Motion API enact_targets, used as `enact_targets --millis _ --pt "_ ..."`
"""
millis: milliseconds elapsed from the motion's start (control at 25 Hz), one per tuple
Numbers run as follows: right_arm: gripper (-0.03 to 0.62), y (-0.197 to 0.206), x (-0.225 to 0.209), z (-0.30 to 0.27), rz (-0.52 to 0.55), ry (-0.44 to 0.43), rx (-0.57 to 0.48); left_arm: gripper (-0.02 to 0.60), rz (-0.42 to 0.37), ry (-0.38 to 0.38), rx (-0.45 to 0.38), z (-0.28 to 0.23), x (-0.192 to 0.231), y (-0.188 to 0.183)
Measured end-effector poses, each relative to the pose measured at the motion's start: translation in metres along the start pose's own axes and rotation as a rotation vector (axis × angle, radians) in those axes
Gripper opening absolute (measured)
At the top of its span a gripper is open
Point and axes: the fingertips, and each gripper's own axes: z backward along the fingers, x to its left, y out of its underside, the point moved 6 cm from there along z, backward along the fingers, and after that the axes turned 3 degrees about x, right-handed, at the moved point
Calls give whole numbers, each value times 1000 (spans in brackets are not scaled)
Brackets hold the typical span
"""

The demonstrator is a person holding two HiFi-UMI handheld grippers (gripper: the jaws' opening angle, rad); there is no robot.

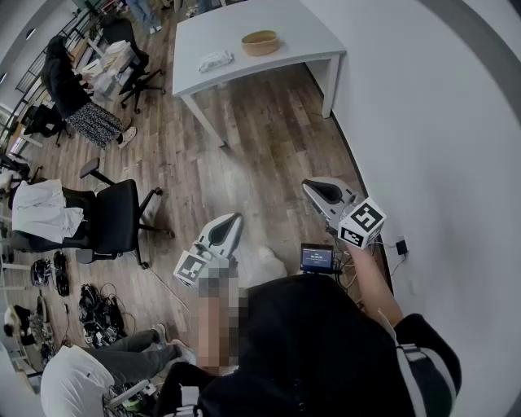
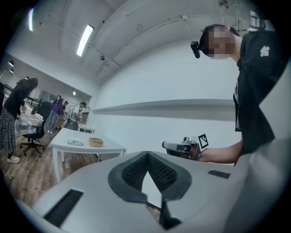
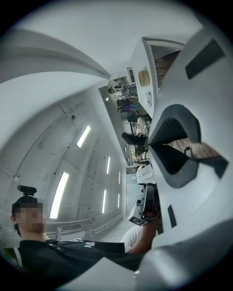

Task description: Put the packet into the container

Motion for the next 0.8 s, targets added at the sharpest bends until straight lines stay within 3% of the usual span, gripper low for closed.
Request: enact_targets --millis 240,800 --pt "23 3 -28 -41 2 -25 24 8 2 5 -17 -30 41 -4" --pt "23 -33 -138 -197 32 -2 26 8 11 26 -47 -105 209 -55"
